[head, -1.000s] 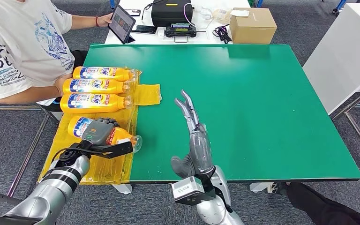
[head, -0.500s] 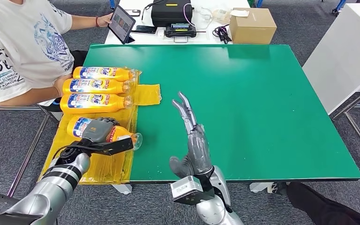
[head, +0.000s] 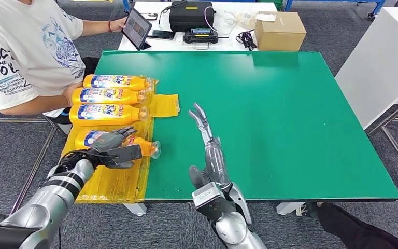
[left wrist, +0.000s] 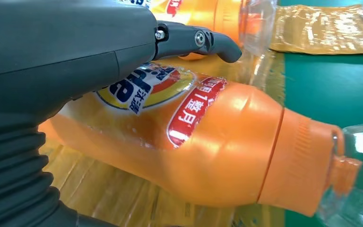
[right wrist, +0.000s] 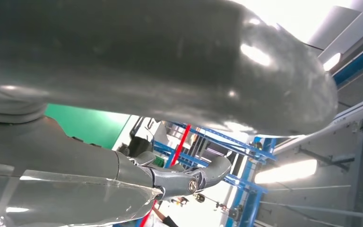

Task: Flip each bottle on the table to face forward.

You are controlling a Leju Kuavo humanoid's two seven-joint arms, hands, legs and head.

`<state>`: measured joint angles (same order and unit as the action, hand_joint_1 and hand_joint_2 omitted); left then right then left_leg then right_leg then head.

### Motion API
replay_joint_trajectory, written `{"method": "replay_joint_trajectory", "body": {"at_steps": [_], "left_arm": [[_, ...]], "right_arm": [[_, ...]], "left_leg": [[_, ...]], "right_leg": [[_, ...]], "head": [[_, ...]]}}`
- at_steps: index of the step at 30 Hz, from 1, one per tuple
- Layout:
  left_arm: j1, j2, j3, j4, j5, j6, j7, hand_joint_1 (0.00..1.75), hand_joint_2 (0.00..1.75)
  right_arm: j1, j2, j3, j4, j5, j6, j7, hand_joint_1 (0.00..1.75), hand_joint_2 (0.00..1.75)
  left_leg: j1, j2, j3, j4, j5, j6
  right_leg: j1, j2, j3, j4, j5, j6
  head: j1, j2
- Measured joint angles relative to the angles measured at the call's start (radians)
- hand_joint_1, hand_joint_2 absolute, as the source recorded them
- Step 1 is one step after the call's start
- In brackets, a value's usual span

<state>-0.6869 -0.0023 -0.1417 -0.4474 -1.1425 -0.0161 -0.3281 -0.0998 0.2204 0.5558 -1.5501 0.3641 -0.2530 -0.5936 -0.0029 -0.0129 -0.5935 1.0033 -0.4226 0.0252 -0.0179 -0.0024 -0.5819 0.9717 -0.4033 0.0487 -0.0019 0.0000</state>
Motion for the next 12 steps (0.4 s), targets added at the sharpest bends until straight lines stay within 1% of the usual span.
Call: {"method": "replay_joint_trajectory", "body": {"at_steps": [9,12], "left_arm": [[0.001,0.019,0.015,0.0,0.14,-0.138,-0.094,0.0,0.0],[0.006,0.025,0.029,0.0,0.234,-0.227,-0.15,0.0,0.0]], "right_arm": [[-0.014,0.008,-0.005,0.044,-0.012,0.004,0.0,0.0,0.0],[-0.021,0.011,-0.005,0.06,-0.014,0.005,-0.001,0.0,0.0]], "left_leg": [[0.0,-0.001,0.005,0.0,0.0,0.0],[0.0,-0.001,0.005,0.0,0.0,0.0]], "right_leg": [[0.0,-0.001,0.005,0.0,0.0,0.0],[0.0,-0.001,0.005,0.0,0.0,0.0]], "head": [[0.0,0.0],[0.0,0.0]]}}
